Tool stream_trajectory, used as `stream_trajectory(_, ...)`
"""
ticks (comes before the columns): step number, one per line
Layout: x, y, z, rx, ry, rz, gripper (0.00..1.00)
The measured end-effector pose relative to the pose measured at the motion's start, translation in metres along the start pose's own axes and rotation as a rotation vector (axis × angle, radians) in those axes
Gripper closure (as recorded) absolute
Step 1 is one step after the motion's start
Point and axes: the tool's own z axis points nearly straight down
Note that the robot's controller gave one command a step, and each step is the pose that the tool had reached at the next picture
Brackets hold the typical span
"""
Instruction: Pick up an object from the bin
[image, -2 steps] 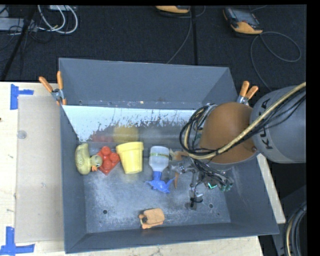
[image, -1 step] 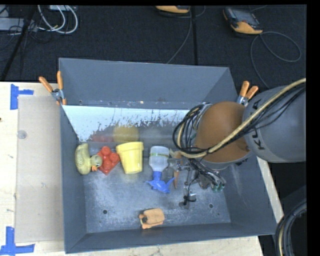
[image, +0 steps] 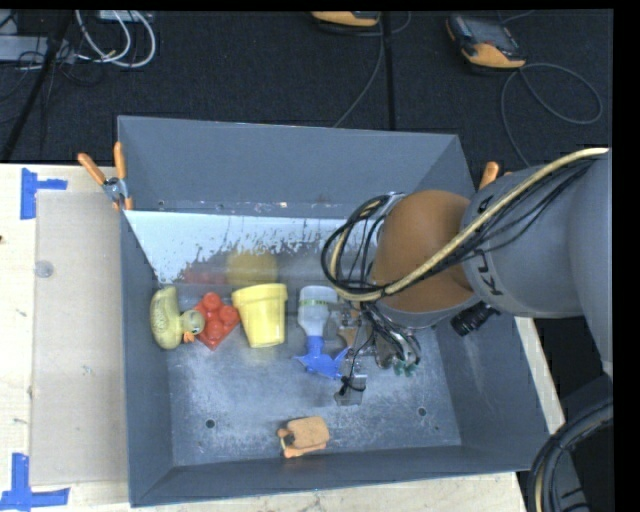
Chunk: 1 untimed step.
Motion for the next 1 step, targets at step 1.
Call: stream_trajectory(1, -0.0624, 0.0166, 0.0122, 0.008, -0.029, -0.136, 1.0)
